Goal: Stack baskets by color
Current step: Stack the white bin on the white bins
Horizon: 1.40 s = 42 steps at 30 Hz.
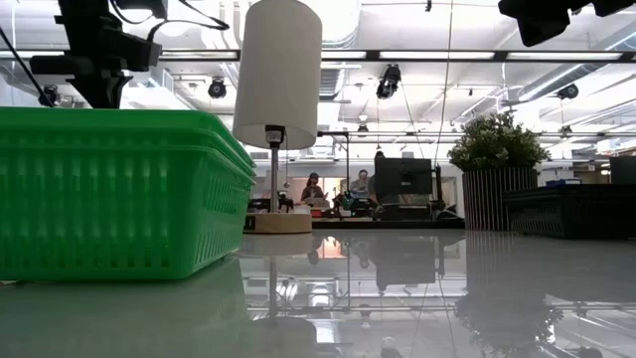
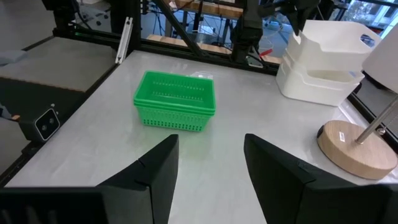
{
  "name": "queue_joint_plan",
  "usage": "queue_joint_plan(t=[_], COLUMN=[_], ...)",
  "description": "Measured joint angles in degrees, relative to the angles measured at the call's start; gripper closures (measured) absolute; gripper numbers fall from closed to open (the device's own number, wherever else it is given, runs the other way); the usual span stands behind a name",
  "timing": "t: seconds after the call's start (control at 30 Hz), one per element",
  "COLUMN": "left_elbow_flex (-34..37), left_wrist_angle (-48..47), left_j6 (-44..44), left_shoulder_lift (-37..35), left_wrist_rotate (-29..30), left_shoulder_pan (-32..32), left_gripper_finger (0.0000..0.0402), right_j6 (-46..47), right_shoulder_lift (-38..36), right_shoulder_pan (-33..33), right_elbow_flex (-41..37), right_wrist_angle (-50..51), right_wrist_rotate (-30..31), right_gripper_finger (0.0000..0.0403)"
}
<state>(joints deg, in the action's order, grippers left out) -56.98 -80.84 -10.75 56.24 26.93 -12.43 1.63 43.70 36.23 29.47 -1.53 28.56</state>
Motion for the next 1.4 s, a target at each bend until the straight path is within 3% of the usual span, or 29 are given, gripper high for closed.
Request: queue_joint_plan(t=[0.7, 0.83, 1.07, 1.4], left_elbow_flex=[-2.41, -6.71, -10.83, -9.08], left_wrist_angle=[3.24, 2.98, -1.50, -0.69], left_j6=[-0.40, -1.78, -3.50, -6.55], left_shoulder_lift=[-1.26, -1.17, -0.04, 1.89], left_wrist_rotate=[-1.57, -2.39, -12.34, -11.77], left_shoulder_pan=[-0.58, -2.69, -9.60, -13.29], left_gripper_finger=[0.0401, 0.0401, 0.0401, 0.0401], right_j6=[-0.16, -0.24, -0.36, -0.26], right_shoulder_lift=[0.00, 0.00, 0.00, 0.00], right_shoulder_pan=[0.02, 0.00, 0.01, 0.01], right_elbow_flex=[0.00, -0.01, 0.00, 0.00], right_wrist_angle=[0.02, 0.00, 0.00, 0.03], right_wrist_rotate=[0.00, 0.00, 0.00, 0.00], right_gripper_finger=[0.0227, 0.0227, 0.0227, 0.0227])
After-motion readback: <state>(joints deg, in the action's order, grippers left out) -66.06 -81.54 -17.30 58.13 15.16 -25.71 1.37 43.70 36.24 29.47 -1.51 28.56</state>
